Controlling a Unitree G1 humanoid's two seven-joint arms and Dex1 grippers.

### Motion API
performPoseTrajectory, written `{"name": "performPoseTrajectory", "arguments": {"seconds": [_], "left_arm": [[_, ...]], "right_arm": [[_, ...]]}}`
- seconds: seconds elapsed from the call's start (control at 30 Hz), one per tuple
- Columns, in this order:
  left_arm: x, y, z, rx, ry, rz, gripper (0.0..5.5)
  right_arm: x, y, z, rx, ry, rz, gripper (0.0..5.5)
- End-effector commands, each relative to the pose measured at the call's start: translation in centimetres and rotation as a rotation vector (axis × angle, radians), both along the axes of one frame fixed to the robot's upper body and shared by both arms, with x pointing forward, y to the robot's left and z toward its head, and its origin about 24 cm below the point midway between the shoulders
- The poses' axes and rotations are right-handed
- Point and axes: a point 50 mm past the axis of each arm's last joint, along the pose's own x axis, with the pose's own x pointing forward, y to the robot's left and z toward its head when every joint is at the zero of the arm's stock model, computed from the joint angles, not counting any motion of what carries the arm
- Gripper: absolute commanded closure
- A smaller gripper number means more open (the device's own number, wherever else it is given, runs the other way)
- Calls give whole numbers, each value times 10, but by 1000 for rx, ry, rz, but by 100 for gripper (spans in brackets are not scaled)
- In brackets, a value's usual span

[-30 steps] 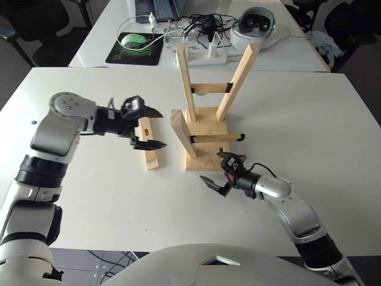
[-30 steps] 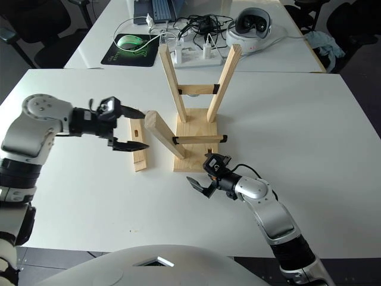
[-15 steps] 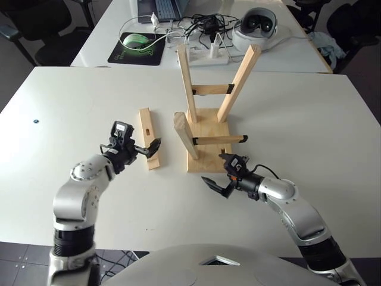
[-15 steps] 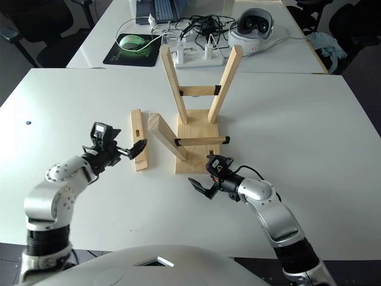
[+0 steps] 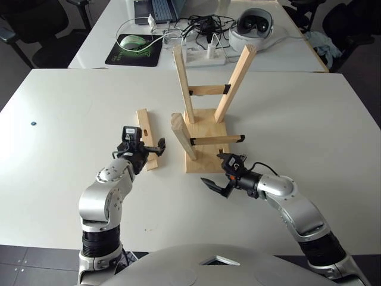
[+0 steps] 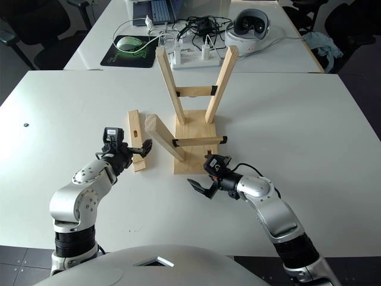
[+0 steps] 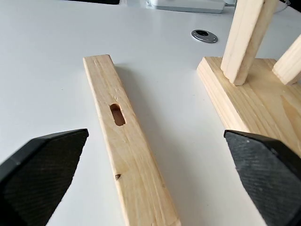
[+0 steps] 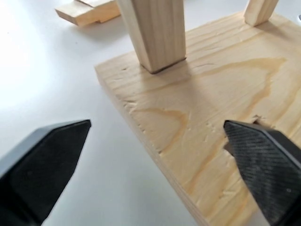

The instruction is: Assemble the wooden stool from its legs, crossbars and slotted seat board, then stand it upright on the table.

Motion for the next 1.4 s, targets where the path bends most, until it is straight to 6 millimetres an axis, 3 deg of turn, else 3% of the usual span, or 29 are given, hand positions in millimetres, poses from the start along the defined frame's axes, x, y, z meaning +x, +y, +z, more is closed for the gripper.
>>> {"name": "performPoseTrajectory", "arguments": {"seconds": [0.03,0.17,0.43,0.77,1.0,1.2,1.4], "left_arm": [[0,8,-5,77,39,11,12],[-2,13,-10,118,54,23,12],[-7,2,-24,72,121,-31,12],[-12,32,-44,102,191,46,12],[-5,37,-42,71,163,40,12],[-1,41,-41,66,153,0,97],[4,54,-40,104,143,-37,97]], "right_arm": [[-15,6,-23,-26,148,-7,27],[-17,10,-22,-20,149,1,27],[-15,12,-20,-20,146,12,27],[-15,10,-16,-21,139,19,27],[-13,10,-13,-20,131,19,27],[-13,10,-13,-13,126,-2,27],[-11,12,-13,-4,111,-14,27]]}}
